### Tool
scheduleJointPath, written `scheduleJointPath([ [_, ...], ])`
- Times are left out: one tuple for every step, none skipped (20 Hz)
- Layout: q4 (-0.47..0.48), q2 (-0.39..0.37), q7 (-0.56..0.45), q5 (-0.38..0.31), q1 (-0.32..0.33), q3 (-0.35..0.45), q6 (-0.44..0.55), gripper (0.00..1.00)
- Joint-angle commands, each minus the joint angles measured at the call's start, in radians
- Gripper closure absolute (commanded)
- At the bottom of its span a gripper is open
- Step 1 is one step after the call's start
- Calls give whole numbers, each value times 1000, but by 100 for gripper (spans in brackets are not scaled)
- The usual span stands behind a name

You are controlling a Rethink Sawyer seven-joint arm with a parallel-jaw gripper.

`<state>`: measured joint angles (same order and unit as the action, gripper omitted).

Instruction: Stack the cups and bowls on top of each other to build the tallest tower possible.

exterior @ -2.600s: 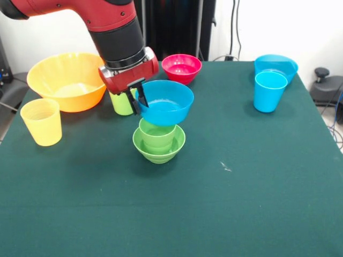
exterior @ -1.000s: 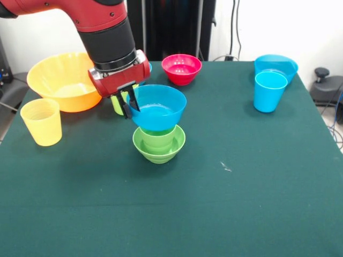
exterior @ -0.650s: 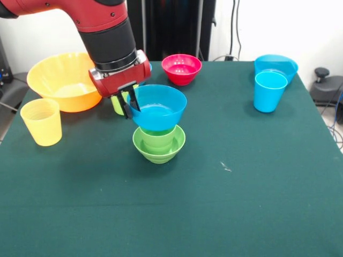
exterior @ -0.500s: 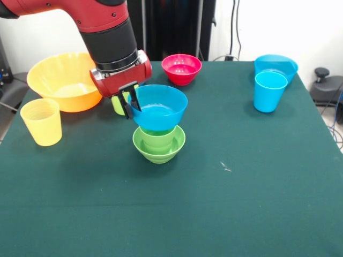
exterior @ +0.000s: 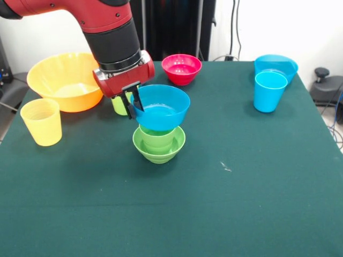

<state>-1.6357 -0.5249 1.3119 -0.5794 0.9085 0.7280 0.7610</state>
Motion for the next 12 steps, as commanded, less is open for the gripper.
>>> scheduleJointPath([
  [-1, 16, 3, -28, -46, -49, 1, 100],
  [1, 19, 1, -29, -45, -49, -1, 100],
  [0, 20, 0, -31, -44, -50, -4, 100],
  [-2, 20, -1, -33, -42, -50, -7, 100],
  [-1, 19, -3, -35, -43, -53, -1, 100],
  [5, 19, 2, -32, -46, -55, 4, 100],
  [7, 20, -1, -32, -47, -55, 7, 100],
  [7, 20, -5, -34, -47, -54, 9, 100],
  [8, 20, -10, -35, -47, -54, 12, 0],
  [7, 19, -7, -35, -47, -54, 9, 0],
  [6, 19, -4, -35, -48, -55, 7, 0],
  [5, 19, -3, -34, -47, -55, 7, 0],
])
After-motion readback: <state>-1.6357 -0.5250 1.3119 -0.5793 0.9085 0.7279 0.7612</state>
